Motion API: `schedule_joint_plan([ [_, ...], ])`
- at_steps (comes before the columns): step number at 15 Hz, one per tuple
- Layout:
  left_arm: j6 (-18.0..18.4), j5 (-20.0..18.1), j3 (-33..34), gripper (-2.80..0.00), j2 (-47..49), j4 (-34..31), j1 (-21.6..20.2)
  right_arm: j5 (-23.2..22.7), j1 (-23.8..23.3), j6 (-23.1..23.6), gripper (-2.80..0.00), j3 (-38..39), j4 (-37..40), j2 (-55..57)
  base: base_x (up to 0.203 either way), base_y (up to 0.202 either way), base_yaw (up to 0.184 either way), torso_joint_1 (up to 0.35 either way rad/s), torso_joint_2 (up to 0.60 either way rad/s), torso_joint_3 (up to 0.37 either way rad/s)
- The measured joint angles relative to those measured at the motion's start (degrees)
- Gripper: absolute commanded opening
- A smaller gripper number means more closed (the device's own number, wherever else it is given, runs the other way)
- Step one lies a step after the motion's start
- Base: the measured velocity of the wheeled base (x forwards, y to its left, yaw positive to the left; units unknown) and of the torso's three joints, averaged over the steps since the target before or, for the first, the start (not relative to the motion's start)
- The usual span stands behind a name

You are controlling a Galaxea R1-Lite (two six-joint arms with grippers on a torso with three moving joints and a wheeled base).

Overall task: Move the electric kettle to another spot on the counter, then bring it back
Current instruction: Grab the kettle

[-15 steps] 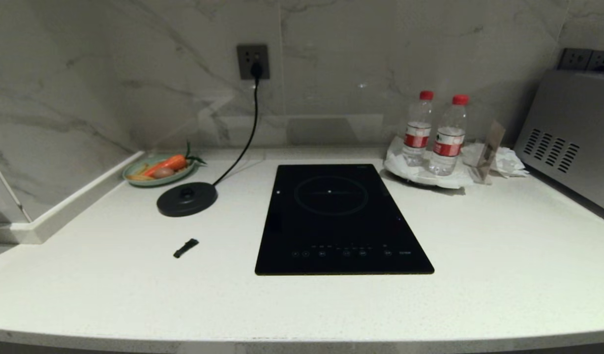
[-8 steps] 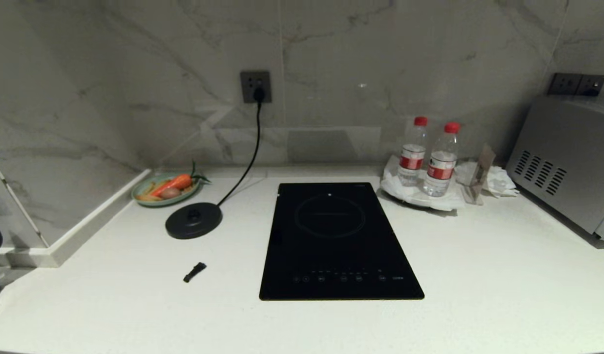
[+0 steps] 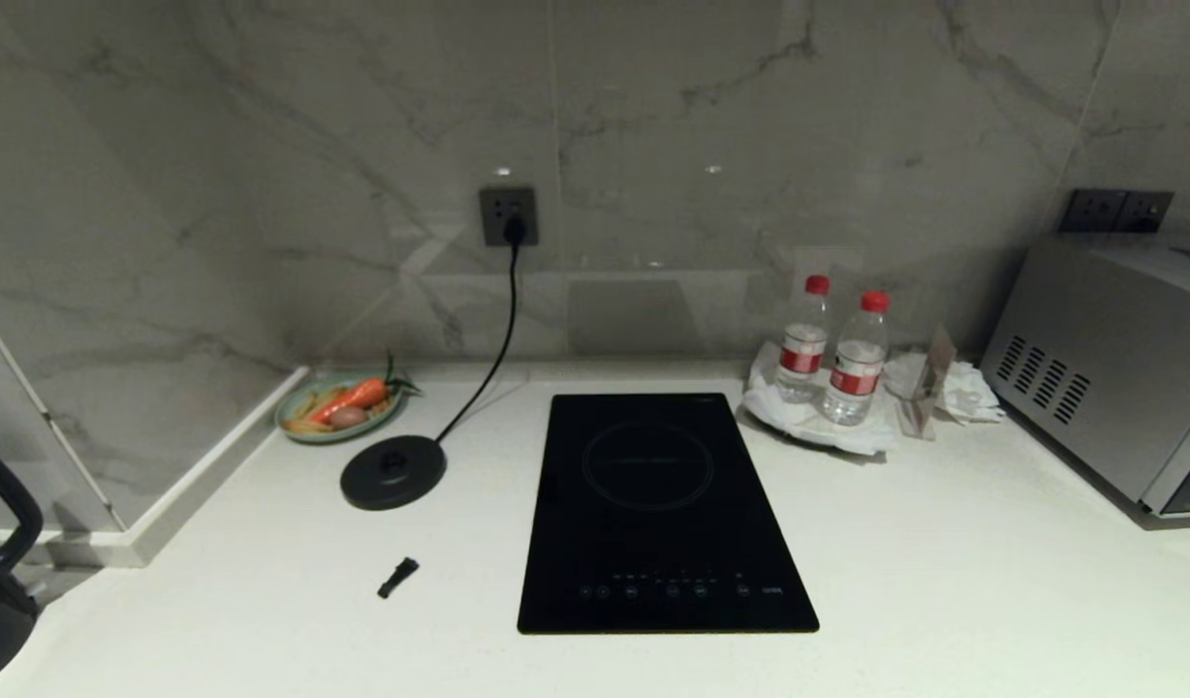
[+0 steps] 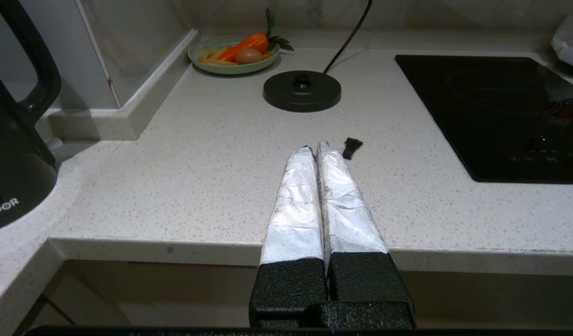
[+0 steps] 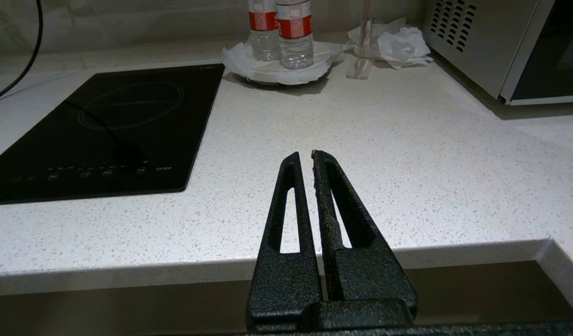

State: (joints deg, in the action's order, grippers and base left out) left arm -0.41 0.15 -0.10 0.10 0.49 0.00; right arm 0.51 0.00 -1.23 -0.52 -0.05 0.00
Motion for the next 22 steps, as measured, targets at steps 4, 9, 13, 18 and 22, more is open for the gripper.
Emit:
schedule_joint_plan([
  [4, 0.0, 0.0, 0.0, -2.80, 0.0, 0.0, 0.0, 0.0, 0.0, 0.0, -2.80, 0.0, 0.0, 0.0, 0.000, 0.000, 0.000, 0.145, -0.36, -0.215],
  [9, 0.0, 0.0, 0.0, -2.80, 0.0, 0.0, 0.0, 0.0, 0.0, 0.1, -2.80, 0.0, 0.0, 0.0, 0.000, 0.000, 0.000, 0.139, -0.34, -0.195],
  [13, 0.0, 0.0, 0.0, -2.80, 0.0, 0.0, 0.0, 0.0, 0.0, 0.1, -2.80, 0.0, 0.0, 0.0, 0.000, 0.000, 0.000, 0.151, -0.34, -0.197],
  [18, 0.0, 0.0, 0.0, -2.80, 0.0, 0.0, 0.0, 0.0, 0.0, 0.2, -2.80, 0.0, 0.0, 0.0, 0.000, 0.000, 0.000, 0.096, -0.22, -0.115],
  [22, 0.0, 0.0, 0.0, -2.80, 0.0, 0.0, 0.0, 0.0, 0.0, 0.5, -2.80, 0.0, -0.1, 0.0, 0.000, 0.000, 0.000, 0.000, 0.00, 0.000],
])
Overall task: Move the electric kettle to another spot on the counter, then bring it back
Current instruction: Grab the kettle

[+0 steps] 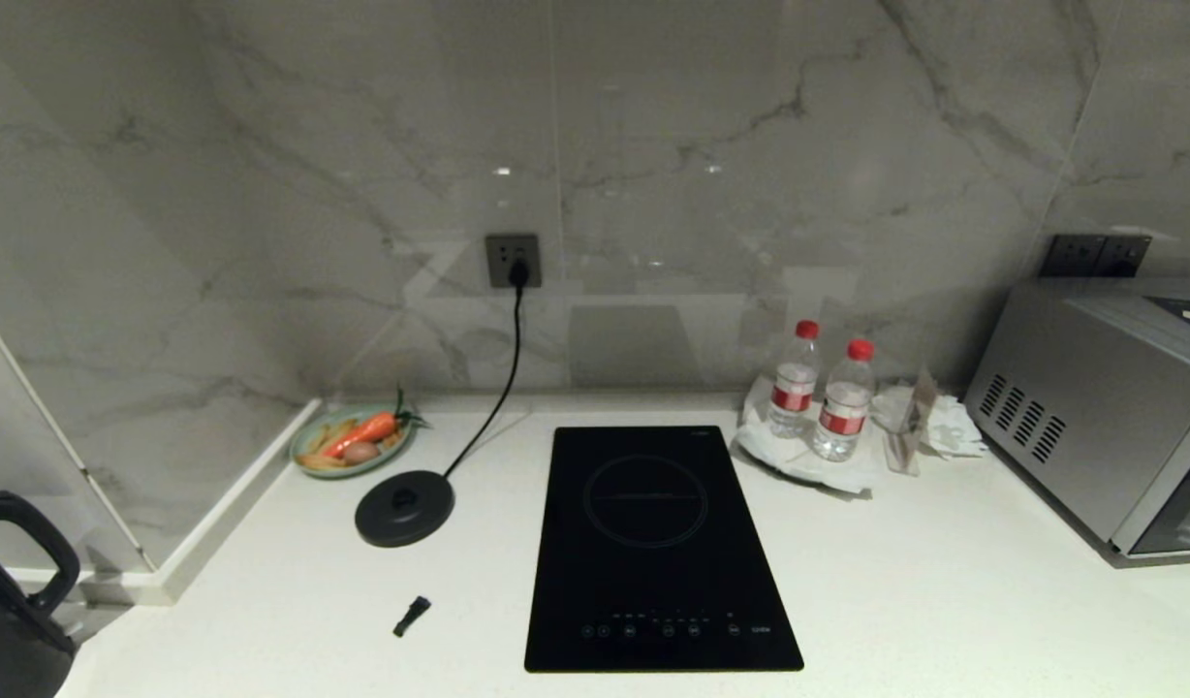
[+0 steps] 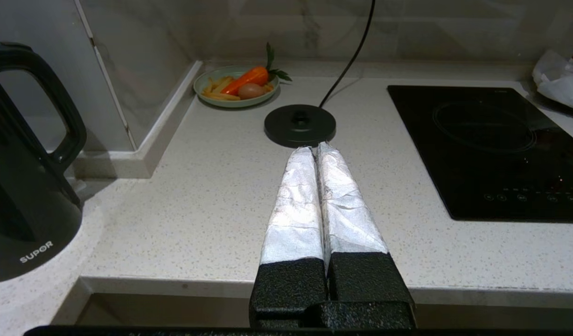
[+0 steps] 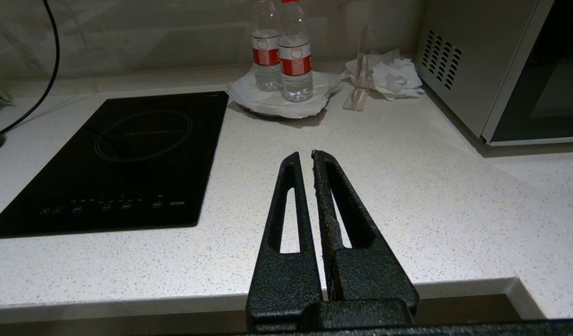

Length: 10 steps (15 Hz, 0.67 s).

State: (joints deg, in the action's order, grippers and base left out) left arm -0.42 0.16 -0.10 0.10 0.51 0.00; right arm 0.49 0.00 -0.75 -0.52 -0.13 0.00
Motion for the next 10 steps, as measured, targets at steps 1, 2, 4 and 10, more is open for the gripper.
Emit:
schedule_joint_plan([
  [1, 0.0, 0.0, 0.0, -2.80, 0.0, 0.0, 0.0, 0.0, 0.0, 0.0, -2.80, 0.0, 0.0, 0.0, 0.000, 0.000, 0.000, 0.000, 0.00, 0.000],
  [2, 0.0, 0.0, 0.0, -2.80, 0.0, 0.0, 0.0, 0.0, 0.0, 0.0, -2.80, 0.0, 0.0, 0.0, 0.000, 0.000, 0.000, 0.000, 0.00, 0.000],
  [4, 0.0, 0.0, 0.0, -2.80, 0.0, -0.1, 0.0, 0.0, 0.0, 0.0, -2.80, 0.0, -0.1, 0.0, -0.003, -0.001, 0.037, 0.001, 0.00, 0.000],
  [10, 0.0, 0.0, 0.0, -2.80, 0.0, 0.0, 0.0, 0.0, 0.0, 0.0, -2.80, 0.0, 0.0, 0.0, -0.003, -0.007, 0.169, 0.007, 0.01, 0.002],
])
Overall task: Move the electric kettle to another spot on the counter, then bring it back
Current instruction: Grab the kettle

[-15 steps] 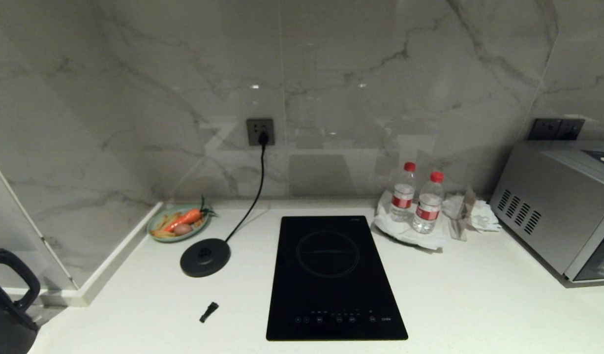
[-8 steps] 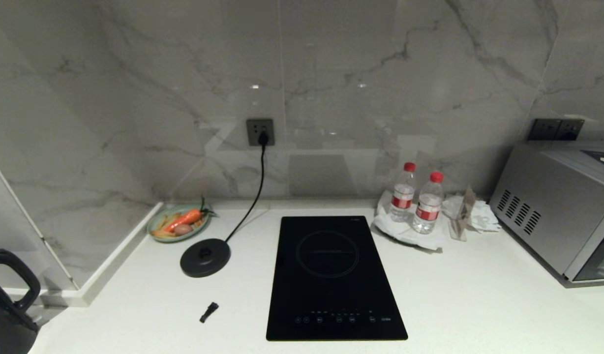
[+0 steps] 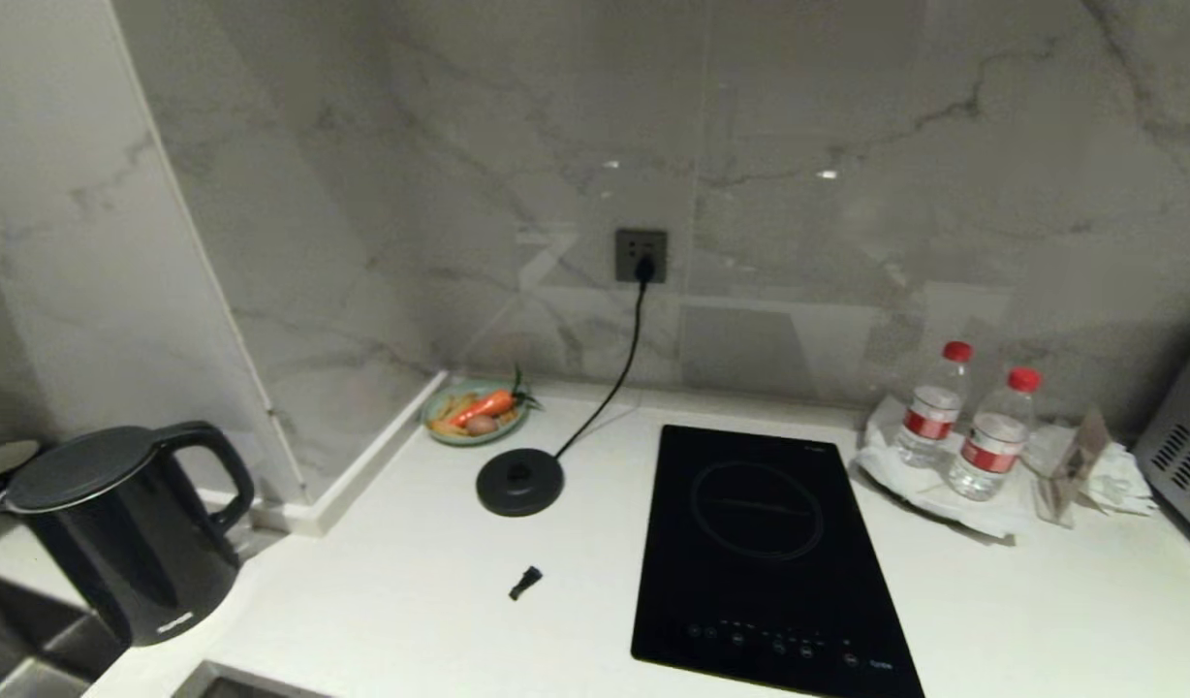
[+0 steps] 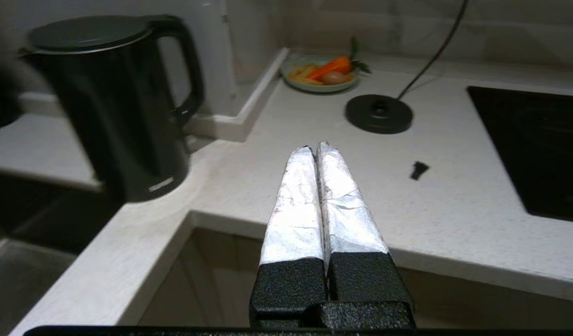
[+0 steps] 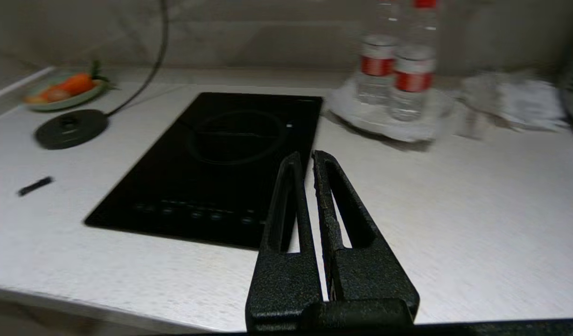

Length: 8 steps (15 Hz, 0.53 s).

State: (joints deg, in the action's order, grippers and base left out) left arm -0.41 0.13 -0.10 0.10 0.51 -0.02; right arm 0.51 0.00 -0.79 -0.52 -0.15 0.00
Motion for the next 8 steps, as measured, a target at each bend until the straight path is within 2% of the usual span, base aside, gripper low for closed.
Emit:
schedule_joint_plan([
  [5, 0.0, 0.0, 0.0, -2.80, 0.0, 0.0, 0.0, 0.0, 0.0, 0.1, -2.80, 0.0, 0.0, 0.0, -0.001, -0.005, 0.161, -0.001, 0.01, 0.003],
  [6, 0.0, 0.0, 0.0, -2.80, 0.0, 0.0, 0.0, -0.1, 0.0, 0.1, -2.80, 0.0, 0.0, 0.0, -0.001, -0.005, 0.089, 0.007, 0.01, 0.012],
  [8, 0.0, 0.0, 0.0, -2.80, 0.0, 0.0, 0.0, 0.0, 0.0, 0.1, -2.80, 0.0, 0.0, 0.0, 0.000, 0.000, 0.000, 0.000, 0.00, 0.000],
])
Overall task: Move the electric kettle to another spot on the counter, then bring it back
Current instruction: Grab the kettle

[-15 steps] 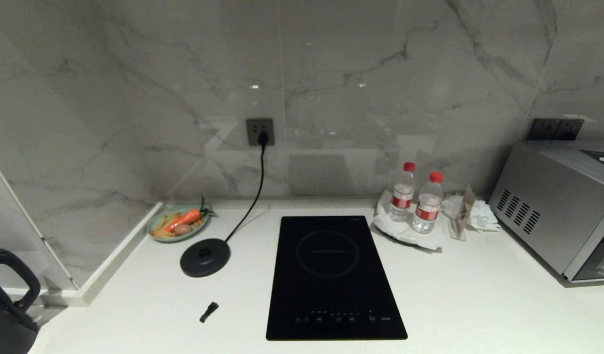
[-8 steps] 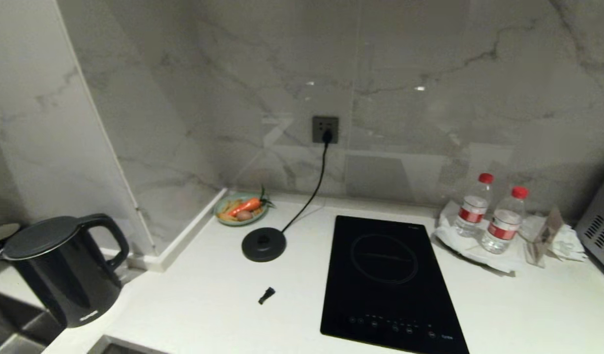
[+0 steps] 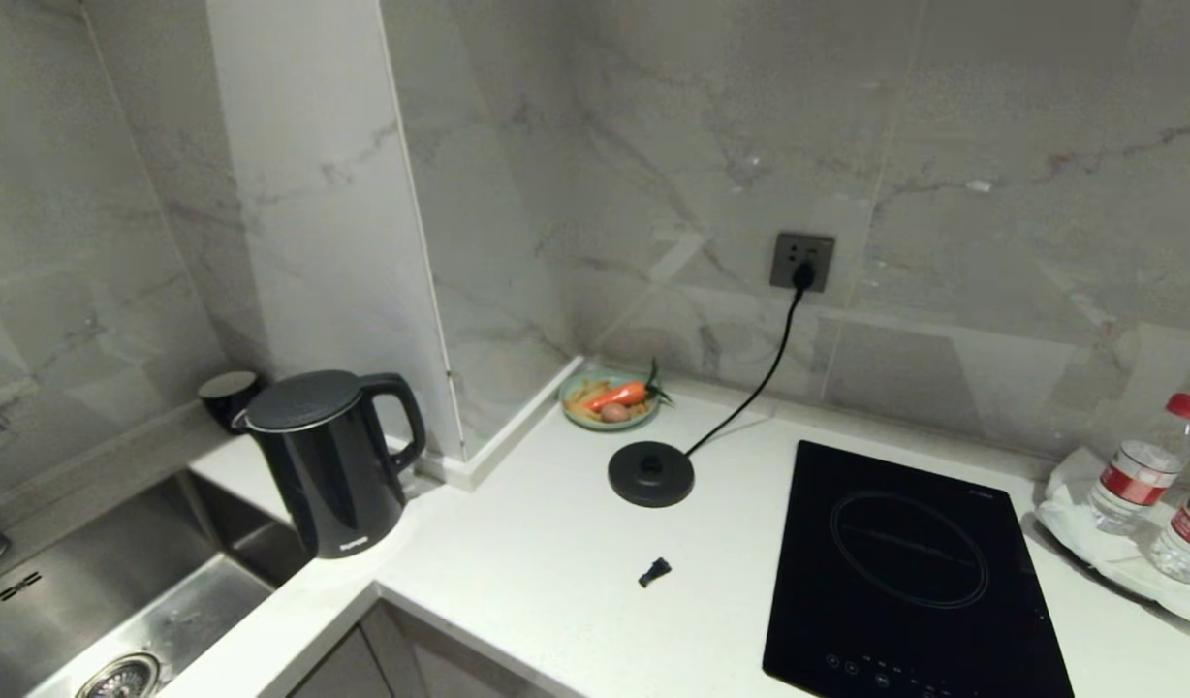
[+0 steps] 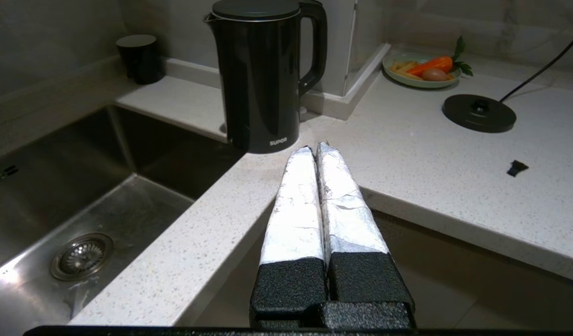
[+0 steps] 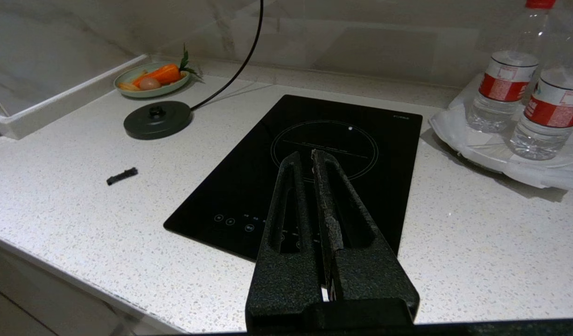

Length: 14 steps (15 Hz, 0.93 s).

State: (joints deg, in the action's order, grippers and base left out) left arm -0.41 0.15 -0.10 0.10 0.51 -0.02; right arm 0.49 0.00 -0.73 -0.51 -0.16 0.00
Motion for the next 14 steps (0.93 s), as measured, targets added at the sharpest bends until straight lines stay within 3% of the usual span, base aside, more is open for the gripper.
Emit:
schedule_joint_plan([
  [14, 0.2, 0.0, 0.0, -2.80, 0.0, 0.0, 0.0, 0.0, 0.0, -0.1, -2.80, 0.0, 0.0, 0.0, 0.000, 0.000, 0.000, 0.000, 0.00, 0.000],
])
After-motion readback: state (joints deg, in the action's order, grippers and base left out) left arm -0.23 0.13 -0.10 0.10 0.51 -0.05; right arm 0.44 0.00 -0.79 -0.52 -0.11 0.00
